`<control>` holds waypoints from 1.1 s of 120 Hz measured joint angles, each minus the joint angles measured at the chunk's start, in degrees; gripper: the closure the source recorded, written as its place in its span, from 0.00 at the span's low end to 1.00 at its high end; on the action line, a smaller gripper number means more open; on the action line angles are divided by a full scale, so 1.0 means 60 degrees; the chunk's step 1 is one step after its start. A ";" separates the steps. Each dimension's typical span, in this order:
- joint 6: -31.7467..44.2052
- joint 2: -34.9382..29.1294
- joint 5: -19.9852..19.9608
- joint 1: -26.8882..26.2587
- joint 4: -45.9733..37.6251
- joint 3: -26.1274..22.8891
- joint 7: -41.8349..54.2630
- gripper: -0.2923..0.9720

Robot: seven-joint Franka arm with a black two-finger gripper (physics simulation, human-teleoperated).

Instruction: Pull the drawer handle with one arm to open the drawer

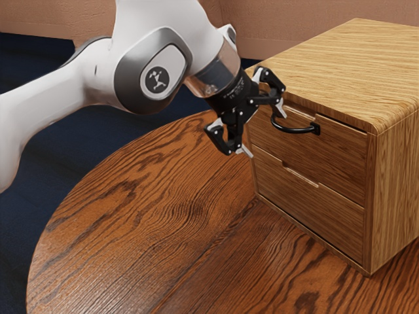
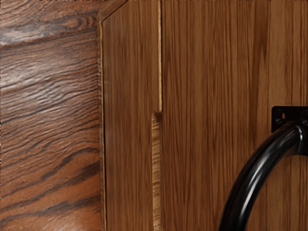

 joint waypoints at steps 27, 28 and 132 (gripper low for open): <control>0.0015 0.0025 -0.0008 -0.0044 -0.0087 0.0010 -0.0006 0.23; 0.0016 0.0027 -0.0009 -0.0049 -0.0098 0.0010 -0.0006 0.23; 0.0333 -0.1295 -0.0040 0.0001 -0.2144 0.0011 -0.0064 0.23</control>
